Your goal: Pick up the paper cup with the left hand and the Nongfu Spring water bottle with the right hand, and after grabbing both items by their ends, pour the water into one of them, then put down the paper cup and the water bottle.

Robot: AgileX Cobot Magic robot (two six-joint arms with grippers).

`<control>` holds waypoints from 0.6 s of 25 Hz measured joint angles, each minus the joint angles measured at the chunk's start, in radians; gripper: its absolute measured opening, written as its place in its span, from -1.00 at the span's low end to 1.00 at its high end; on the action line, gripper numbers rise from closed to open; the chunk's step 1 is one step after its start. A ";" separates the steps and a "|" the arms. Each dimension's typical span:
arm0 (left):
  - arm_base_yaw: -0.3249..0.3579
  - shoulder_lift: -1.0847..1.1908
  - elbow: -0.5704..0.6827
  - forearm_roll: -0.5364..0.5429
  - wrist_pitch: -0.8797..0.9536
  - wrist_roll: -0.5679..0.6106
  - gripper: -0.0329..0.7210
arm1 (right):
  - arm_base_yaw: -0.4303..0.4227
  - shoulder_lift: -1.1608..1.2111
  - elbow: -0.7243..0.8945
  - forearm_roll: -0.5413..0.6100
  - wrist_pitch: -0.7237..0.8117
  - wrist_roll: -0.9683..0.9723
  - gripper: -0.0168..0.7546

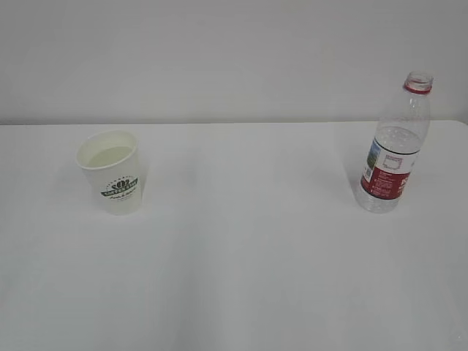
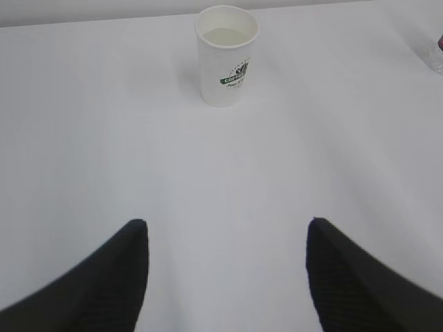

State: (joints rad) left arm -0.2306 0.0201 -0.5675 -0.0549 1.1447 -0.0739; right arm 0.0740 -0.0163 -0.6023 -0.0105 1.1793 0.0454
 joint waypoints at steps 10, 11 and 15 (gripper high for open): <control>0.000 0.000 0.024 0.004 -0.001 0.001 0.46 | 0.000 0.000 -0.002 -0.004 0.030 -0.002 0.57; 0.000 0.000 0.026 0.004 -0.001 0.001 0.46 | 0.000 0.000 -0.002 -0.004 0.030 -0.002 0.57; 0.000 0.000 0.026 0.004 -0.005 0.001 0.46 | 0.000 0.000 -0.002 -0.004 0.030 -0.003 0.57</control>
State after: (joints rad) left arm -0.2306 0.0201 -0.5418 -0.0514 1.1394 -0.0730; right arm 0.0740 -0.0163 -0.6040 -0.0142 1.2090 0.0428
